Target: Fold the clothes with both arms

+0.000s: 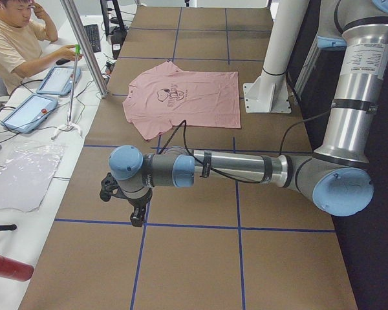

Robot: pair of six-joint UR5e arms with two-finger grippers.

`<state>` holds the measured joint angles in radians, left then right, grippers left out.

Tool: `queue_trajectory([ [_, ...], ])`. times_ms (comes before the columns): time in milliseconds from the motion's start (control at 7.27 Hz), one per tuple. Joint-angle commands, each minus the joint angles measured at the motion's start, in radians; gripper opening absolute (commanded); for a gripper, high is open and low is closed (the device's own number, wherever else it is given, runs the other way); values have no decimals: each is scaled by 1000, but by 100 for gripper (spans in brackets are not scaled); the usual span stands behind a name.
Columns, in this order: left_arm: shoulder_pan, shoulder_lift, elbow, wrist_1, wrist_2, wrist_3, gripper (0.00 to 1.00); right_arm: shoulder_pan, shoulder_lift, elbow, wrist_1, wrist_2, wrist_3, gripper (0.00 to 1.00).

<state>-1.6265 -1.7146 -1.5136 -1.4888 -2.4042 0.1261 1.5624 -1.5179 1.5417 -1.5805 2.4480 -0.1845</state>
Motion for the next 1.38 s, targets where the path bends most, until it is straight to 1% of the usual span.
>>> queue_trajectory([
  [0,5,6,-32,36,26,1,100,-1,-1,-6,13,5,2,100],
  [138,8,6,-36,30,27,1,100,-8,1,-8,45,11,3,100],
  [275,13,4,-37,30,54,-6,100,-121,7,-8,124,15,5,100],
  [413,26,4,-77,32,118,-2,100,-221,19,-6,201,17,117,100],
  [550,55,7,-77,27,138,-2,100,-296,84,-17,265,6,302,100],
  [688,57,10,-83,18,126,1,100,-391,157,-38,322,-33,499,100],
  [825,57,12,-86,1,46,3,100,-480,239,-70,361,-144,695,100],
  [963,59,15,-77,-75,-14,-5,100,-527,345,-145,410,-250,909,99],
  [1100,59,67,-77,-143,-24,-3,100,-570,385,-193,495,-283,1065,99],
  [1238,60,79,-77,-230,-24,-6,100,-609,407,-207,519,-347,1208,94],
])
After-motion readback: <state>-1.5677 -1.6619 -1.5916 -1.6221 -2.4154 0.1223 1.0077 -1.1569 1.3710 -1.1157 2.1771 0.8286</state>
